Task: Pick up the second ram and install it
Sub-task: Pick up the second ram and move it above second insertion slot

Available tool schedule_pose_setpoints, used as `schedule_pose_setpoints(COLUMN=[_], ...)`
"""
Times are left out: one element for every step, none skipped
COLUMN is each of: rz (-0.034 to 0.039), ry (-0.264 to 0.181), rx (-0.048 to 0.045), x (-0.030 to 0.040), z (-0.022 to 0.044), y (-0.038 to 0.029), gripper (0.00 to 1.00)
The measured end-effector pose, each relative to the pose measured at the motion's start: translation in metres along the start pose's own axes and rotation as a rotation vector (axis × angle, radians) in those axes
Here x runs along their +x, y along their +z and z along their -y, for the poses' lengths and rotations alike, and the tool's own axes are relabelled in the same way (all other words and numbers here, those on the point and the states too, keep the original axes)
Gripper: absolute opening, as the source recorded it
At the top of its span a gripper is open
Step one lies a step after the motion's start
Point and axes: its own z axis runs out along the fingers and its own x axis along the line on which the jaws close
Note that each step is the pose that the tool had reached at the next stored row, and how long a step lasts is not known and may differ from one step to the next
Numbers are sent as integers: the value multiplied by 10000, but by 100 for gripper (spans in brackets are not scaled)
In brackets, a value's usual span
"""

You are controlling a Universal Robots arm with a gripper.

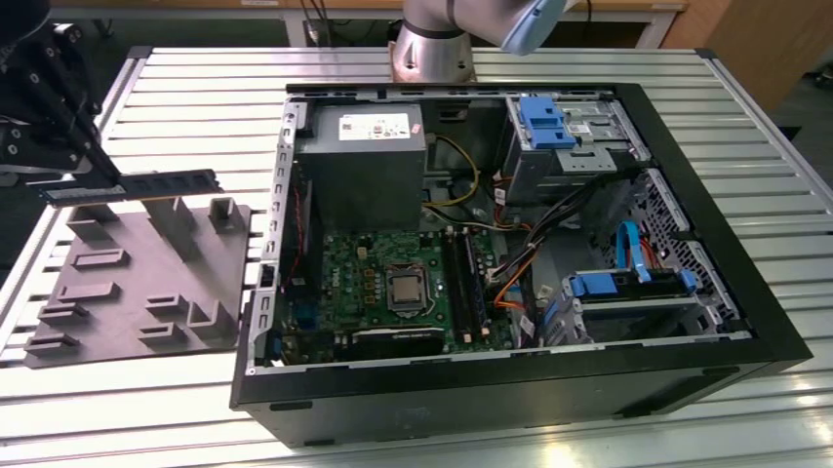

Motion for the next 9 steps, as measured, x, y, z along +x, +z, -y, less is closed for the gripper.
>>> schedule_pose_setpoints(rz=[0,0,0,0,0,0,0,0,-1], ry=[0,0,0,0,1,0,0,0,0], rx=[-1,-1,0,-1,-1,-1,-1,-1,-1], x=[0,1,1,2,2,2,3,3,3], z=[12,23,35,46,57,69,80,91,102], y=[0,0,-1,-1,-1,-1,-2,-2,-2], gripper=[11,11,11,11,11,11,11,11,11])
